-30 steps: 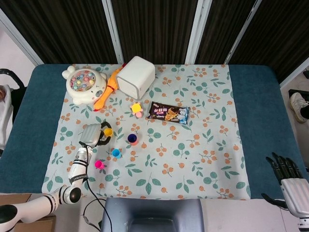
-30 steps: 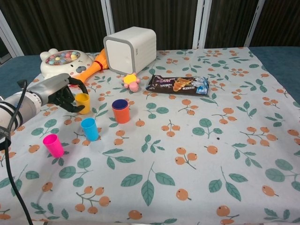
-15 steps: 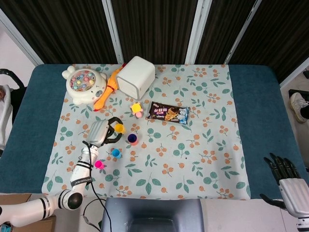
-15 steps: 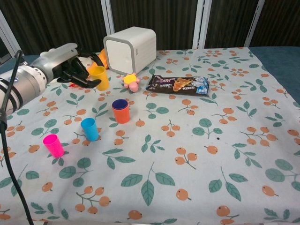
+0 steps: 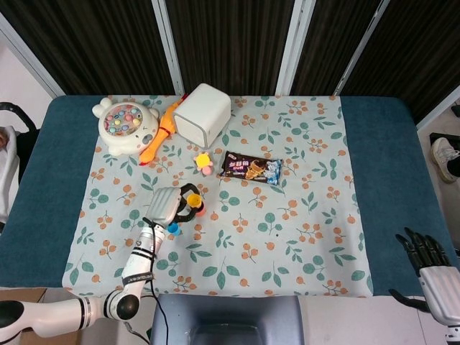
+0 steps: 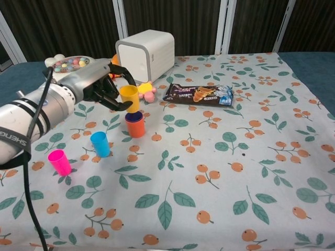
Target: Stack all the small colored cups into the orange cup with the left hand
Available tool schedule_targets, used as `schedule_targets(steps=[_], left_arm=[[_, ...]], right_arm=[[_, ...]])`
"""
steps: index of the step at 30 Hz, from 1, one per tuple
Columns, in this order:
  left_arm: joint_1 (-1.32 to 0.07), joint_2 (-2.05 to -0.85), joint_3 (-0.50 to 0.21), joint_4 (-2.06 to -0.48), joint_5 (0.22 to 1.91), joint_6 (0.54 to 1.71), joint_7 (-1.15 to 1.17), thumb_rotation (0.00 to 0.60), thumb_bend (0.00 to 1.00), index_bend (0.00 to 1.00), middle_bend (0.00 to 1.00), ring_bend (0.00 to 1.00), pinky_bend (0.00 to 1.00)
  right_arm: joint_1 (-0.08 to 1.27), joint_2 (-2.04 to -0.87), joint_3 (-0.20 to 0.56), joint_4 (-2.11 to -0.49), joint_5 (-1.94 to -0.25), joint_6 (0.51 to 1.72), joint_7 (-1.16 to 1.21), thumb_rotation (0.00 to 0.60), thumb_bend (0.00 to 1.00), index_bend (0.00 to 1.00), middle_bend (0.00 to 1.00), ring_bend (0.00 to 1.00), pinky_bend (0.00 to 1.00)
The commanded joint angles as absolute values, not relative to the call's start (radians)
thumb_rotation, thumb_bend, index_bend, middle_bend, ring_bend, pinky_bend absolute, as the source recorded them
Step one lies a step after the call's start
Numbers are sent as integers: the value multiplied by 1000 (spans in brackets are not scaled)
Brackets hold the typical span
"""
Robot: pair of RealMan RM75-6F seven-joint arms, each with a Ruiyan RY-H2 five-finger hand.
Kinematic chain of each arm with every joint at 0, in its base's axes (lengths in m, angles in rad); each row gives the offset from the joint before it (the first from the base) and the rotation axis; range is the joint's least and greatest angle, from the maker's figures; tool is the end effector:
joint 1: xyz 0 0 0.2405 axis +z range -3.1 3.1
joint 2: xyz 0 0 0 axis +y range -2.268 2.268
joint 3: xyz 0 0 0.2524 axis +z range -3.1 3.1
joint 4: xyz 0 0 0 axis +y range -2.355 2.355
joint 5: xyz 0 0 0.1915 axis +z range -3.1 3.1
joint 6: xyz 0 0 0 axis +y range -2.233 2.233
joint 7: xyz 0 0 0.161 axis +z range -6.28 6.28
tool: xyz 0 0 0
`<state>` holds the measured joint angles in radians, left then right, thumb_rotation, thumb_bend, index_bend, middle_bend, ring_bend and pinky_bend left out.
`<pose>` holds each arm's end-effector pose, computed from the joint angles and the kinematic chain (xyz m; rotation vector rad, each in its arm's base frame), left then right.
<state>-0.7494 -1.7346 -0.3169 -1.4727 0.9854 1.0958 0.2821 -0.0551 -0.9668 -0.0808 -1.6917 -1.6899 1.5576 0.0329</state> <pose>-0.1017 0.3585 -0.0211 -1.5750 -1.2221 -1.1885 -0.2952 -0.1279 0.1934 1.5007 -0.9506 0.8304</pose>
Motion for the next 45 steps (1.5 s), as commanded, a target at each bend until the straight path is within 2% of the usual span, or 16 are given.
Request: schedule_targets(steps=[1, 12, 18, 25, 28, 30, 34, 37, 41, 45], left_arm=[[-758, -1757, -314, -1451, 981, 1103, 294, 600, 371, 559, 1000, 1000, 1000], [-767, -1796, -303, -1410, 981, 1102, 311, 600, 363, 548, 1000, 1000, 1000], [-769, -1802, -300, -1392, 979, 1096, 318, 600, 369, 507, 1000, 1000, 1000], [-768, -1798, -300, -1378, 973, 1082, 316, 600, 370, 368, 1000, 1000, 1000], [-767, -1792, -302, -1374, 973, 1078, 313, 600, 369, 367, 1000, 1000, 1000], [-765, -1788, -301, -1374, 973, 1075, 311, 600, 369, 331, 1000, 1000, 1000], [-761, -1765, -295, -1396, 965, 1056, 312, 600, 361, 130, 1000, 1000, 1000], [-753, -1740, -285, -1431, 976, 1052, 310, 600, 357, 71, 1000, 1000, 1000], [-711, -1677, -234, -1519, 1076, 1095, 279, 600, 355, 92, 1000, 1000, 1000], [-659, -1619, -158, -1568, 1169, 1126, 237, 600, 356, 175, 1000, 1000, 1000]], right_arm=[[-55, -966, -81, -1691, -1692, 1559, 36, 600, 212, 0, 0, 0, 0], [-56, -963, -79, -1690, -1689, 1562, 44, 600, 213, 0, 0, 0, 0], [-58, -961, -79, -1689, -1691, 1567, 49, 600, 213, 0, 0, 0, 0], [-58, -960, -79, -1689, -1691, 1569, 51, 600, 212, 0, 0, 0, 0], [-58, -960, -78, -1689, -1691, 1568, 50, 600, 213, 0, 0, 0, 0], [-58, -960, -77, -1689, -1689, 1569, 50, 600, 213, 0, 0, 0, 0], [-57, -962, -77, -1690, -1689, 1566, 46, 600, 213, 0, 0, 0, 0], [-57, -963, -77, -1691, -1688, 1565, 43, 600, 213, 0, 0, 0, 0], [-57, -964, -76, -1691, -1688, 1565, 42, 600, 213, 0, 0, 0, 0], [-56, -967, -78, -1692, -1690, 1561, 33, 600, 212, 0, 0, 0, 0]])
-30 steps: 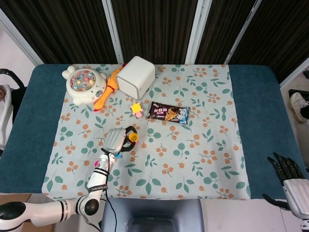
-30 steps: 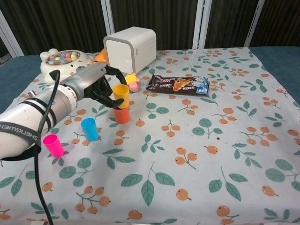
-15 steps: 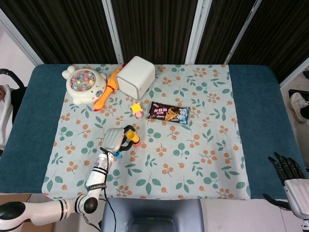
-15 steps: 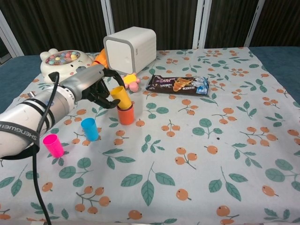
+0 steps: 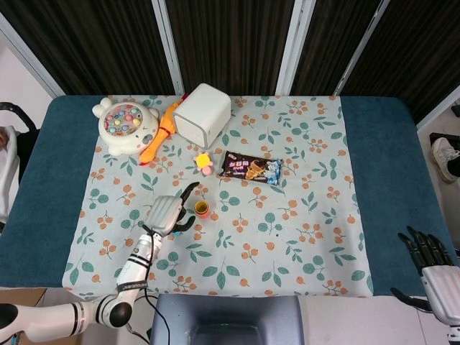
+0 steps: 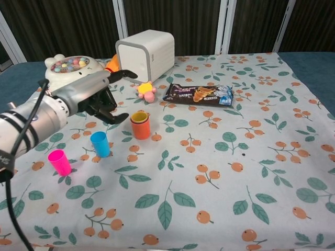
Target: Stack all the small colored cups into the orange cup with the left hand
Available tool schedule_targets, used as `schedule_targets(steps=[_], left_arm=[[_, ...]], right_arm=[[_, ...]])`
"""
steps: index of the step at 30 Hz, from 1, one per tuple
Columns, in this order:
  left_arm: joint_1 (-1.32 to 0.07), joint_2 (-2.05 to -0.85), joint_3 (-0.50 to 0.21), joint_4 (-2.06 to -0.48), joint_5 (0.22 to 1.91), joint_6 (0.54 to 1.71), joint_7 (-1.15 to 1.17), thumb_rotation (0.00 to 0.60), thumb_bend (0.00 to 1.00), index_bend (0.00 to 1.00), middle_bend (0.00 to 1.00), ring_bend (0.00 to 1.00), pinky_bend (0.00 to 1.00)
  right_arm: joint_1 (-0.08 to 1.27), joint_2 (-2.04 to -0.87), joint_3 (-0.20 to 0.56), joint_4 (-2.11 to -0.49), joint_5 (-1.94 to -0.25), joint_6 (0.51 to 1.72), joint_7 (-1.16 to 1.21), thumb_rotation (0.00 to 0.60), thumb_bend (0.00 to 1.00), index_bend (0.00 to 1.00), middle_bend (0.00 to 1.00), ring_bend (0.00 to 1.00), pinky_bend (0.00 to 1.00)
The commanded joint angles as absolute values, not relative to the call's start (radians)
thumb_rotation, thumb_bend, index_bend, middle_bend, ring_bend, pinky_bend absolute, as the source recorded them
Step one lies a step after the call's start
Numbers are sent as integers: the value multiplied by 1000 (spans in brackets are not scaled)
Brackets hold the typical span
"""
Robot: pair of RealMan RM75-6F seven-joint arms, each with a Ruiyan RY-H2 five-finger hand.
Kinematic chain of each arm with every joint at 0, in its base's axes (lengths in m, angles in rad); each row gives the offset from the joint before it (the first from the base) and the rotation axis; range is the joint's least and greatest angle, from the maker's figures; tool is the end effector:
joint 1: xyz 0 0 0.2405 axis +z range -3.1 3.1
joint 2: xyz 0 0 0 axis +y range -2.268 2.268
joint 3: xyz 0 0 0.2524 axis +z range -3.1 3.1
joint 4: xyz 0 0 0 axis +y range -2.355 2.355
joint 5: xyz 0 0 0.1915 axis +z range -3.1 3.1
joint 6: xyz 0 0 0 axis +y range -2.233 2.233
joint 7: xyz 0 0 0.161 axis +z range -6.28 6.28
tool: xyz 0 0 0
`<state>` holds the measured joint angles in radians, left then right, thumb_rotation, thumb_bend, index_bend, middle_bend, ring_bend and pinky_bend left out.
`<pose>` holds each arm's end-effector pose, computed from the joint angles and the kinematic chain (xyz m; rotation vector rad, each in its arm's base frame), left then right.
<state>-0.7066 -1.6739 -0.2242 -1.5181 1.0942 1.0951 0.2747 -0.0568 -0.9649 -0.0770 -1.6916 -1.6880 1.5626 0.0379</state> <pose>-0.1152 0.3377 -0.0190 -1.6997 -1.1377 -1.1479 -0.2952 -0.1283 0.1952 1.4930 -0.9479 0.8361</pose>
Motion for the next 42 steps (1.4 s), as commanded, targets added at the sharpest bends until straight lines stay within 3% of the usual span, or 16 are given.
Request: schedule_targets(steps=[1, 9, 42], left_arm=[[-647, -1608, -140, -1573, 1181, 1124, 226, 600, 356, 190, 1000, 1000, 1000], [-609, -1604, -81, -1526, 1217, 1111, 198, 600, 357, 248, 1000, 1000, 1000], [-588, -1679, -118, -1343, 1239, 1078, 167, 600, 364, 535, 1000, 1000, 1000]], right_arm=[[-56, -968, -79, -1693, -1692, 1559, 30, 600, 212, 0, 0, 0, 0], [-56, -972, -82, -1695, -1698, 1557, 19, 600, 213, 0, 0, 0, 0], [-55, -969, -80, -1696, -1692, 1558, 21, 600, 213, 0, 0, 0, 0]])
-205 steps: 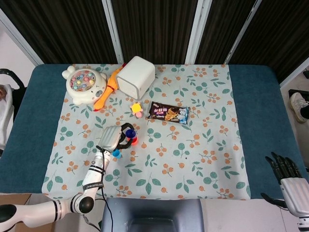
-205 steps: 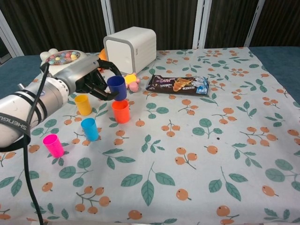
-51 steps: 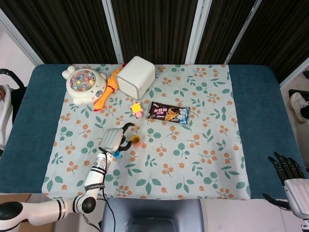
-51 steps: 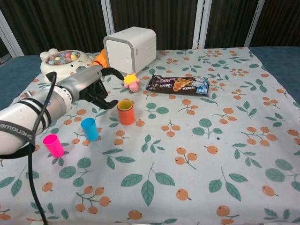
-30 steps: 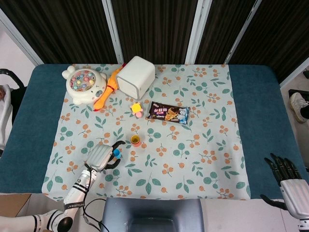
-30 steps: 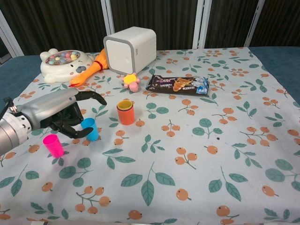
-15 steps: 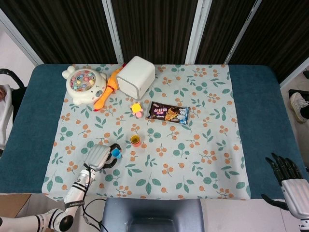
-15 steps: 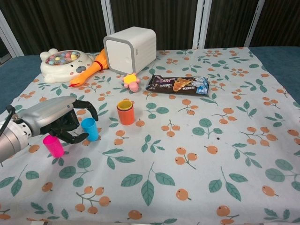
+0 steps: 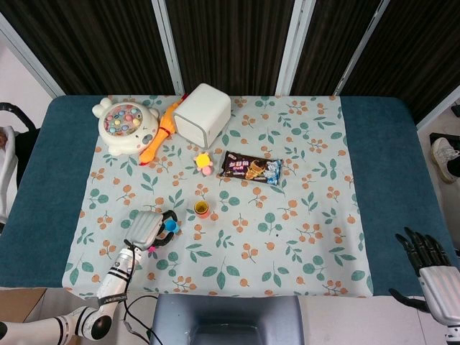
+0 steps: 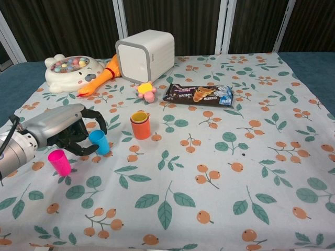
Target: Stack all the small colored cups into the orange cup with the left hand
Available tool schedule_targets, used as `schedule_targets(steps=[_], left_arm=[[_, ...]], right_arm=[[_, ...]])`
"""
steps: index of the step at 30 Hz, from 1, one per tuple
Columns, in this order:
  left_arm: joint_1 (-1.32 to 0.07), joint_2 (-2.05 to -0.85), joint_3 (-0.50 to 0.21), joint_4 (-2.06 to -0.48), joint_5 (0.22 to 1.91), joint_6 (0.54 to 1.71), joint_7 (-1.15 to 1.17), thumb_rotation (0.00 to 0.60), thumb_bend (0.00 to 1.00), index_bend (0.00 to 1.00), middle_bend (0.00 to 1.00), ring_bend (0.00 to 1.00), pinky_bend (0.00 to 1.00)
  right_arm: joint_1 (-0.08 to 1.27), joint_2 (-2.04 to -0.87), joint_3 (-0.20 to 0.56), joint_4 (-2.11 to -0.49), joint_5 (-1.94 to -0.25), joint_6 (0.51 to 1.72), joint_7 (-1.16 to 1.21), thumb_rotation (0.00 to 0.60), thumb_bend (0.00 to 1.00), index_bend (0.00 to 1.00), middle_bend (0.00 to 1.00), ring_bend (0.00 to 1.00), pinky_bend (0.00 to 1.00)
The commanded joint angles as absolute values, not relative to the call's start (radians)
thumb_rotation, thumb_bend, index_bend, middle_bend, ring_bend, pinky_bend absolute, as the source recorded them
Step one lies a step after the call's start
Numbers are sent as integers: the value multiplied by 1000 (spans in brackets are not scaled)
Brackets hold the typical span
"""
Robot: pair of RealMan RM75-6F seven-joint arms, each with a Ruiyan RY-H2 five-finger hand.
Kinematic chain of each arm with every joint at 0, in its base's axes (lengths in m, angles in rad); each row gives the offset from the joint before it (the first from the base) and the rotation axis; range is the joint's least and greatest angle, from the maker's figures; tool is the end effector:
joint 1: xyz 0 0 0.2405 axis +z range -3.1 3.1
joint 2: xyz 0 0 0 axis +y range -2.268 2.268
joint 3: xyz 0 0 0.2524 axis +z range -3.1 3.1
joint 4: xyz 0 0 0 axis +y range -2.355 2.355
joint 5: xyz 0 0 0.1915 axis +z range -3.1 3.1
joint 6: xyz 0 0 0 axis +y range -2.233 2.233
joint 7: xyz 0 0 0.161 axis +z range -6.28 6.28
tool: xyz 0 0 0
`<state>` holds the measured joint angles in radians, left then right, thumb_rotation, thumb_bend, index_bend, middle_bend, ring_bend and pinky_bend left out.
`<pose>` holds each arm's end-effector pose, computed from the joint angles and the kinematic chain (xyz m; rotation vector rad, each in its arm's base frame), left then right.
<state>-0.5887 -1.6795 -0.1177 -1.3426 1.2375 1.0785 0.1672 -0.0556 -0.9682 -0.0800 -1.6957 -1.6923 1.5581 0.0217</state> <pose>-0.1849 0.3188 -0.0297 -1.7372 -1.0915 -1.0029 -0.2941 -0.1280 0.1927 1.5039 -0.9439 0.8286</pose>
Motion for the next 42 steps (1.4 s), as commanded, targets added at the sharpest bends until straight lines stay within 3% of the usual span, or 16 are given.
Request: schedule_targets(steps=[1, 6, 12, 19, 27, 42], left_arm=[[-588, -1678, -120, -1344, 1242, 1080, 168, 600, 363, 538, 1000, 1000, 1000], [-593, -1662, -144, -1378, 1251, 1095, 163, 600, 363, 551, 1000, 1000, 1000], [-628, -1621, -230, -1496, 1238, 1116, 193, 600, 362, 552, 1000, 1000, 1000], [-693, -1617, -323, -1613, 1108, 1090, 301, 600, 362, 552, 1000, 1000, 1000], [-741, -1693, -342, -1538, 1031, 1102, 361, 600, 361, 544, 1000, 1000, 1000], [-764, -1763, -297, -1454, 1048, 1112, 361, 600, 364, 536, 1000, 1000, 1000]], right_arm=[[-55, -969, -80, -1696, -1692, 1557, 20, 600, 213, 0, 0, 0, 0], [-55, -969, -81, -1696, -1695, 1558, 20, 600, 212, 0, 0, 0, 0], [-53, -969, -82, -1696, -1695, 1554, 22, 600, 212, 0, 0, 0, 0], [-52, -965, -81, -1696, -1694, 1554, 31, 600, 213, 0, 0, 0, 0], [-59, -955, -82, -1691, -1701, 1576, 58, 600, 212, 0, 0, 0, 0], [-58, -952, -79, -1689, -1695, 1572, 68, 600, 213, 0, 0, 0, 0]])
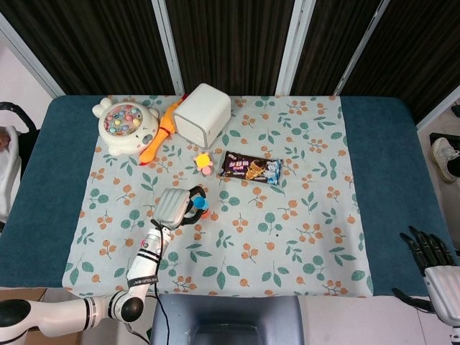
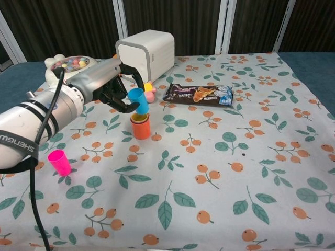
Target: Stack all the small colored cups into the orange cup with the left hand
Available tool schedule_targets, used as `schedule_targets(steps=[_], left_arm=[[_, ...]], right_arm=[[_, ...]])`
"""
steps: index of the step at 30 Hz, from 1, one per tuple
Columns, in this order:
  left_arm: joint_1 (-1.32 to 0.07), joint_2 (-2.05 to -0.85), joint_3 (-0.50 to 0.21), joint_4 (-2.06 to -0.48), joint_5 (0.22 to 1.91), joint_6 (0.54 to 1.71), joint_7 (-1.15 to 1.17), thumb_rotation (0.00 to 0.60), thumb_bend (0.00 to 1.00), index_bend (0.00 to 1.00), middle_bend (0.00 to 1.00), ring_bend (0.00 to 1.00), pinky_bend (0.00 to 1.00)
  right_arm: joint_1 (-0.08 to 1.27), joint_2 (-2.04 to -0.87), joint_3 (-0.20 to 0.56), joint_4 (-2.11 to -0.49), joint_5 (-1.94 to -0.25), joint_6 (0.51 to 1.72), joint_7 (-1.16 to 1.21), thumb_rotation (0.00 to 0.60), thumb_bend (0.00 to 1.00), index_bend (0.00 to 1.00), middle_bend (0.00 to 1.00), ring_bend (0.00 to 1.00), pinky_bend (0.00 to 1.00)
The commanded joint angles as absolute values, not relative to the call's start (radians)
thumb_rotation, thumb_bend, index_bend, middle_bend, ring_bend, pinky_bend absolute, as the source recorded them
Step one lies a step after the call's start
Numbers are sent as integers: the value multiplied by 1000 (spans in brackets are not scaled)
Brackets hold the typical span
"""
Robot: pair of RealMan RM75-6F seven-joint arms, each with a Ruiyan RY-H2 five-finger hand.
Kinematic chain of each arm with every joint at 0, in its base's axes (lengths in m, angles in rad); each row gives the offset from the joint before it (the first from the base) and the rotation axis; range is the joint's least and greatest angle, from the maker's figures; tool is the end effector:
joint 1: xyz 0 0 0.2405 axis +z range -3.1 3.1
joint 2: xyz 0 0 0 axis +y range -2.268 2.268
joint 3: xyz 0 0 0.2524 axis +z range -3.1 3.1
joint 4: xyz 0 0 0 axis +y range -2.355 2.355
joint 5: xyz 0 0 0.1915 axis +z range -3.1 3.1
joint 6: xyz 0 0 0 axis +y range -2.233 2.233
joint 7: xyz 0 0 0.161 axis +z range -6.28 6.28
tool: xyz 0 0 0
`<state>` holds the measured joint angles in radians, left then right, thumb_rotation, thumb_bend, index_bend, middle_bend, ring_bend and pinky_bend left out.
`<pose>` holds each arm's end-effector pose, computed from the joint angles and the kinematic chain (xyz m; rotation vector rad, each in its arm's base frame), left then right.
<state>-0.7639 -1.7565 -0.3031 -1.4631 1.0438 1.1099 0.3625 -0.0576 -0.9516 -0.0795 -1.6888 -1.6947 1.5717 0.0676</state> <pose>-0.0884 0.3543 -0.0261 -1.6539 -1.0894 -1.1757 -0.2949 -0.1276 0.1998 1.4897 -0.9550 0.8519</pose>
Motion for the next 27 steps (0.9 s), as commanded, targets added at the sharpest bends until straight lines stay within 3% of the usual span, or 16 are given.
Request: schedule_targets(steps=[1, 21, 23, 27], left_arm=[[-765, -1768, -294, -1447, 1048, 1110, 360, 600, 364, 536, 1000, 1000, 1000], [-769, -1787, -285, -1386, 1044, 1089, 341, 600, 369, 516, 1000, 1000, 1000], [-770, -1783, -279, -1381, 1033, 1071, 345, 600, 369, 472, 1000, 1000, 1000], [-772, -1781, -278, -1381, 1021, 1061, 354, 600, 360, 145, 1000, 1000, 1000]], right_arm=[[-58, -952, -79, -1688, -1694, 1572, 68, 600, 213, 0, 0, 0, 0], [-60, -949, -78, -1688, -1692, 1577, 72, 600, 212, 0, 0, 0, 0], [-61, -949, -78, -1687, -1692, 1578, 73, 600, 213, 0, 0, 0, 0], [-62, -949, -78, -1687, -1692, 1579, 73, 600, 213, 0, 0, 0, 0]])
